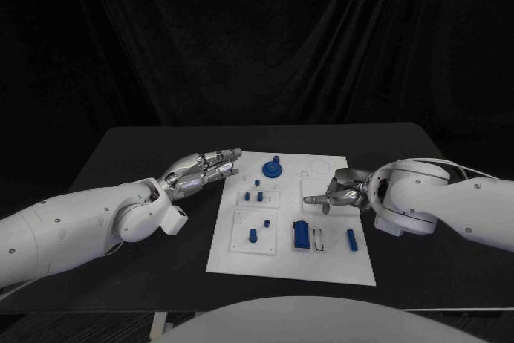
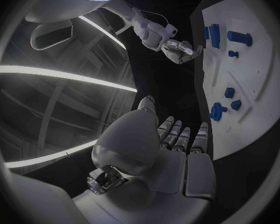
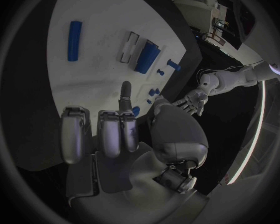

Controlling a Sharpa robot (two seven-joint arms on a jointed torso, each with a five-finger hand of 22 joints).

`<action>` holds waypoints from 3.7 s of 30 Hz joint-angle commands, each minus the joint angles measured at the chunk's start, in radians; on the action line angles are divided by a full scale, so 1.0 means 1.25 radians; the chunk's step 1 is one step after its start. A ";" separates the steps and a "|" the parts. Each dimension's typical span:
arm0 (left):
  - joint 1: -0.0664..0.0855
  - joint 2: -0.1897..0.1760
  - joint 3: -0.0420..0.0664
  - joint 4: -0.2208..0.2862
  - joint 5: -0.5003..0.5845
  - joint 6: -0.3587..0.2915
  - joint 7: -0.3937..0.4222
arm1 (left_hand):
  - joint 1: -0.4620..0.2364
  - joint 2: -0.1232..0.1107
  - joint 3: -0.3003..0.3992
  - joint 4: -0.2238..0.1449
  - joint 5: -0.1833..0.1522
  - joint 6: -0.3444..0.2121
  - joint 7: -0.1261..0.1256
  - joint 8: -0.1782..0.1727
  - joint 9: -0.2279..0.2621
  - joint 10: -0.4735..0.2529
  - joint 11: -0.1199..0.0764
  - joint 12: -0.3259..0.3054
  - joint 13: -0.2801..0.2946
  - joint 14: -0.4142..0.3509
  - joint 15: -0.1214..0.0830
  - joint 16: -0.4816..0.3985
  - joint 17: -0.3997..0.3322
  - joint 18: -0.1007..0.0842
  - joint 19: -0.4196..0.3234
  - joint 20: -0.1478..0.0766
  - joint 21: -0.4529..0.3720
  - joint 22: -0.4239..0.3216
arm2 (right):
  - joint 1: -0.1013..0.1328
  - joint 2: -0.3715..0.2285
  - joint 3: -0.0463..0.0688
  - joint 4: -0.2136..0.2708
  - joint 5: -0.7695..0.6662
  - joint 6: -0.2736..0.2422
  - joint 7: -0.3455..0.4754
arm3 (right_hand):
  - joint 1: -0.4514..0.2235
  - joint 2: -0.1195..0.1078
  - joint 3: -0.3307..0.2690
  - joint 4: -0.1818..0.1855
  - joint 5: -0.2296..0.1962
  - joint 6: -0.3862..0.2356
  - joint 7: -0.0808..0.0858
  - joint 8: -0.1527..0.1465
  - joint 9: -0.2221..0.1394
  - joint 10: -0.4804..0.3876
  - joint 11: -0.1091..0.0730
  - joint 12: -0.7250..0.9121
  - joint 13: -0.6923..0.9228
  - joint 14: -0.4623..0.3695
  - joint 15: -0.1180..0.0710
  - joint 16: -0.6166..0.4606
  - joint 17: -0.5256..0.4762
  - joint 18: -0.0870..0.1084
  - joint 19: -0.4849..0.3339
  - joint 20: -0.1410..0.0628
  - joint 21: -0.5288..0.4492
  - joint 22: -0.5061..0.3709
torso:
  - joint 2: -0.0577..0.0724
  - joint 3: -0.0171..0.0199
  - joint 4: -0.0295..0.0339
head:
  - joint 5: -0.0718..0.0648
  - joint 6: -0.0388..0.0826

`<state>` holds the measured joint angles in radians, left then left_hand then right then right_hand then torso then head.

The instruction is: Assemble the parts on the task board

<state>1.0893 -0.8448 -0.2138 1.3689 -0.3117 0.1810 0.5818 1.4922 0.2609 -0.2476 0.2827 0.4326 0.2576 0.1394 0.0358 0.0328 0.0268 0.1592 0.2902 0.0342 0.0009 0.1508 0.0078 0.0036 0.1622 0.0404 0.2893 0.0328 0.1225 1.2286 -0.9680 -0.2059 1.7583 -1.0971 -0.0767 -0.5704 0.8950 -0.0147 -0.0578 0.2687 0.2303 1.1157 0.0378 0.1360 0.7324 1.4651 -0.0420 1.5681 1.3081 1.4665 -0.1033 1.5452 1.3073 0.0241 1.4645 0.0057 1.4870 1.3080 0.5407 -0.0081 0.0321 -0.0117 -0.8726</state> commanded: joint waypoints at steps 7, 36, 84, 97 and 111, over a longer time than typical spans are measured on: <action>-0.002 0.004 0.001 0.000 0.007 0.004 0.011 | 0.007 -0.002 0.005 0.002 0.003 0.007 0.040 0.004 0.001 0.006 0.006 0.010 0.002 0.003 0.007 0.006 0.001 0.000 0.001 0.004 0.005 0.001 | 0.027 -0.048 0.000 0.006 -0.008 0.094 -0.029 | 0.177 -0.011 0.018 -0.091 0.235 -0.042 0.020 -0.057 -0.090 0.085 0.022 0.002 0.210 0.073 0.020 -0.001 0.163 -0.002 0.056 0.019 0.003 0.188 | -0.001 0.0000 0.0005 | -0.006 0.000; -0.002 0.006 0.001 0.001 0.007 0.006 0.010 | 0.010 -0.004 0.006 0.002 0.004 0.013 0.044 0.006 0.002 0.017 0.012 0.028 0.004 0.004 0.010 0.009 0.002 -0.003 0.002 0.004 0.005 0.001 | -0.012 -0.058 -0.001 -0.047 -0.131 0.226 -0.065 | 0.158 0.001 0.014 -0.074 0.044 0.034 0.005 -0.039 -0.153 0.085 0.009 0.002 0.210 0.072 0.011 -0.004 0.152 -0.014 0.076 0.014 0.048 0.203 | 0.000 -0.0011 0.0006 | -0.022 0.000; -0.003 0.009 0.001 -0.001 0.007 0.015 -0.003 | 0.014 -0.003 0.009 0.002 0.006 0.014 0.048 0.006 0.002 0.025 0.017 0.039 0.005 0.004 0.014 0.011 0.002 -0.005 0.002 0.004 0.006 0.002 | -0.072 -0.004 -0.001 -0.079 -0.111 0.199 -0.065 | 0.228 -0.014 0.102 -0.163 0.298 0.007 0.002 -0.038 -0.139 0.085 0.006 0.002 0.210 0.064 0.007 -0.019 0.115 -0.003 0.057 0.008 0.005 0.188 | 0.000 -0.0004 0.0003 | -0.017 0.000; -0.004 0.009 0.001 -0.002 0.007 0.016 -0.004 | 0.019 -0.002 0.012 -0.002 0.009 0.013 0.049 0.006 0.002 0.027 0.019 0.040 0.004 0.005 0.016 0.012 0.003 -0.006 0.002 0.004 0.006 0.002 | -0.074 -0.007 -0.001 -0.075 -0.038 0.138 -0.063 | 0.242 -0.019 0.156 -0.211 0.350 -0.003 0.006 -0.036 -0.130 0.085 0.009 0.002 0.210 0.062 0.009 -0.024 0.103 0.003 0.048 0.010 -0.017 0.181 | 0.000 -0.0003 0.0004 | -0.019 0.000; -0.006 0.009 0.001 -0.004 0.007 0.018 -0.006 | 0.022 -0.002 0.015 -0.004 0.011 0.013 0.050 0.006 0.002 0.028 0.020 0.042 0.005 0.005 0.017 0.013 0.003 -0.007 0.003 0.004 0.006 0.002 | -0.073 -0.026 -0.001 -0.044 0.081 0.081 -0.061 | 0.236 -0.020 0.171 -0.223 0.357 0.000 0.005 -0.030 -0.125 0.085 0.009 0.002 0.210 0.062 0.009 -0.025 0.102 0.003 0.047 0.010 -0.020 0.180 | 0.000 -0.0004 0.0002 | -0.020 0.000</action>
<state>1.0829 -0.8353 -0.2138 1.3638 -0.3117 0.1920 0.5646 1.5125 0.2575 -0.2366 0.2771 0.4405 0.2681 0.1430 0.0396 0.0338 0.0544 0.1865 0.3399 0.0385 0.0075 0.1646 0.0192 0.0055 0.1622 0.0404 0.2893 0.0368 0.1243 1.1446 -0.9981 -0.2029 1.6945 -1.0656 0.0588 -0.6355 1.1878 -0.0366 0.0871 0.0507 0.6700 1.1188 0.0523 0.0947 0.5739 1.4652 -0.0241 1.5681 1.3080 1.4637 -0.0847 1.5187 1.3073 0.0239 1.4666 0.0213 1.4674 1.3077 0.5409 -0.0085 0.0324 -0.0363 -0.8726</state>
